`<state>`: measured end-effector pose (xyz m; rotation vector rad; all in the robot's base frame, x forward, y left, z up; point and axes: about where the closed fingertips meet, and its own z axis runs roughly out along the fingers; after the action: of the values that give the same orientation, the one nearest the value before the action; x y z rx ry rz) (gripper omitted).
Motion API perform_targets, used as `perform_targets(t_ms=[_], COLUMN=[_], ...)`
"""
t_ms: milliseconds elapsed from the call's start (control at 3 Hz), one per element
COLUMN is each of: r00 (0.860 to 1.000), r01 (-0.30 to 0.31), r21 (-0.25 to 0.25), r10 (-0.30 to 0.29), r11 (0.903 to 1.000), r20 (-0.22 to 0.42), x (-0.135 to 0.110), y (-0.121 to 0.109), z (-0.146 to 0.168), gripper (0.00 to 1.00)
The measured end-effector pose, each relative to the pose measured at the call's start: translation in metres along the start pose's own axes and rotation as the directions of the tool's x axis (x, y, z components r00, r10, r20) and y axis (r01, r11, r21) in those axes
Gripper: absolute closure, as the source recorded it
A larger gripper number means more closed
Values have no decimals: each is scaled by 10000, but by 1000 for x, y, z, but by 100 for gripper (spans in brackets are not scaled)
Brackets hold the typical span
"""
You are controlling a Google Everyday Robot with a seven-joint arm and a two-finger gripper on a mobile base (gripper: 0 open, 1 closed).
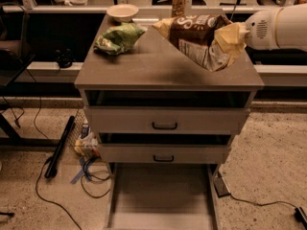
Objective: Place brown chip bag into bottom drawer
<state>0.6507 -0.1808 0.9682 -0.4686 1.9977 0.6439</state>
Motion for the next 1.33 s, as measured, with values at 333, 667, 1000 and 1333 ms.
perform_targets(t_ms=[333,667,1000,1333], r00=[9906,9766,9766,9534], r01=[1212,2023,2023,2768], r21=[-1365,-1577,-1577,-2109], r10=[-1286,-2111,-2111,-2953], r11=[9832,9665,9665,9375], r20=[-467,-406,-406,-616], x=[41,47,47,70], y=[69,77,77,102], z=[-28,-27,-27,-16], gripper=[100,100,100,100])
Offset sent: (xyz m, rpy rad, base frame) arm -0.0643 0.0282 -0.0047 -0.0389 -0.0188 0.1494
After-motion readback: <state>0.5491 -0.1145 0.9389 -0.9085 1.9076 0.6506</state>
